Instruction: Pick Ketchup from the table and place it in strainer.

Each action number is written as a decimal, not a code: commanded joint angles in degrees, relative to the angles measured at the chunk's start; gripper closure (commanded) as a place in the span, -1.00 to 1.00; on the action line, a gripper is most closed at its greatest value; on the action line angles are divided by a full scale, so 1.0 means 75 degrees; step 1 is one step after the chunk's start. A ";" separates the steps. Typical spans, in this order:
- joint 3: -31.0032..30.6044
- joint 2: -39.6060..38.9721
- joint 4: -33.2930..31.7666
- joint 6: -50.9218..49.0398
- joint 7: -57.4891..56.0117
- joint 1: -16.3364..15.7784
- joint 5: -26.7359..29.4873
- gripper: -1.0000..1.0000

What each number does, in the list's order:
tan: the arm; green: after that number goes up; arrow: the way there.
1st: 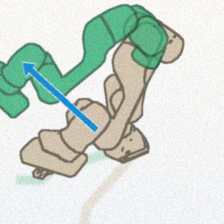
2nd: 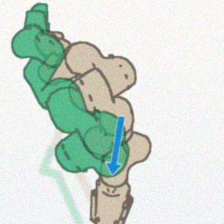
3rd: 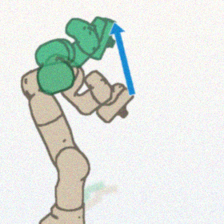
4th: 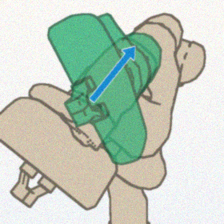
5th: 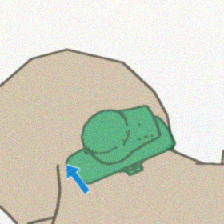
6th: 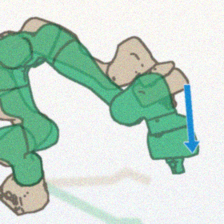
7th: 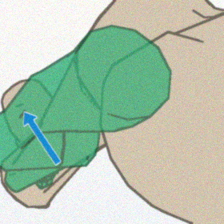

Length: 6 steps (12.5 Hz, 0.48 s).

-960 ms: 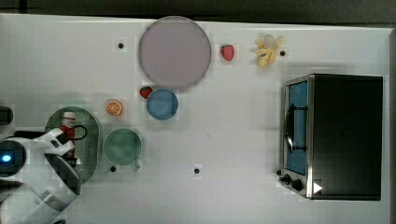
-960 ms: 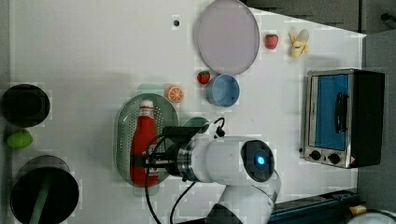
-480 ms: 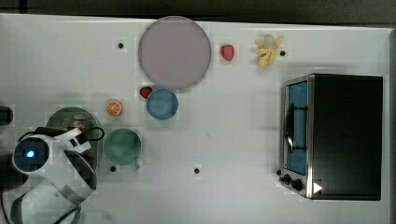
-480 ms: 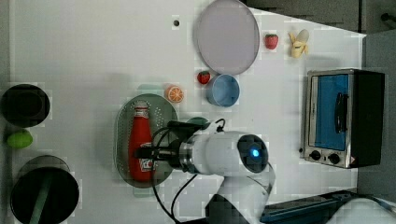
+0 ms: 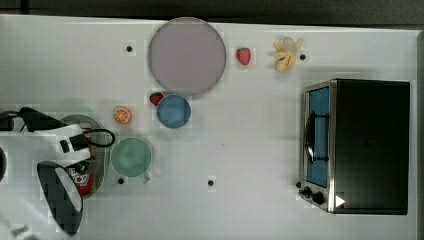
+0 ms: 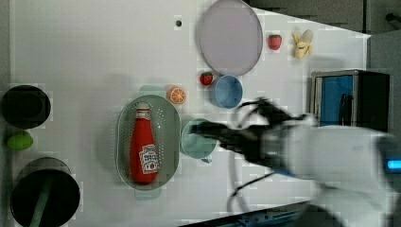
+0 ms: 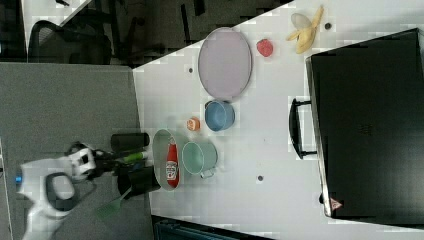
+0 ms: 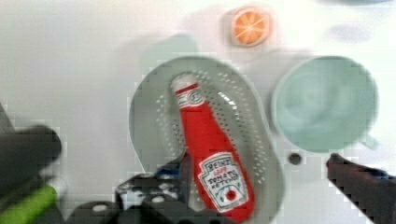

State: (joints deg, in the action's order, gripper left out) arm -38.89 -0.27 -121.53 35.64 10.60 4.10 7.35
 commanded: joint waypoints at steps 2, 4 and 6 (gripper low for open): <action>0.0904 0.0863 0.0806 -0.2340 -0.0958 0.0920 0.0517 -1.00; 0.1738 0.1207 0.1195 -0.2940 -0.1123 0.1111 0.0516 -1.00; 0.2608 0.1441 0.1378 -0.3115 -0.1195 0.1184 0.0475 -1.00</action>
State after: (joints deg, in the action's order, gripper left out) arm -21.74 10.02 -110.51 13.17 5.36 9.67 10.85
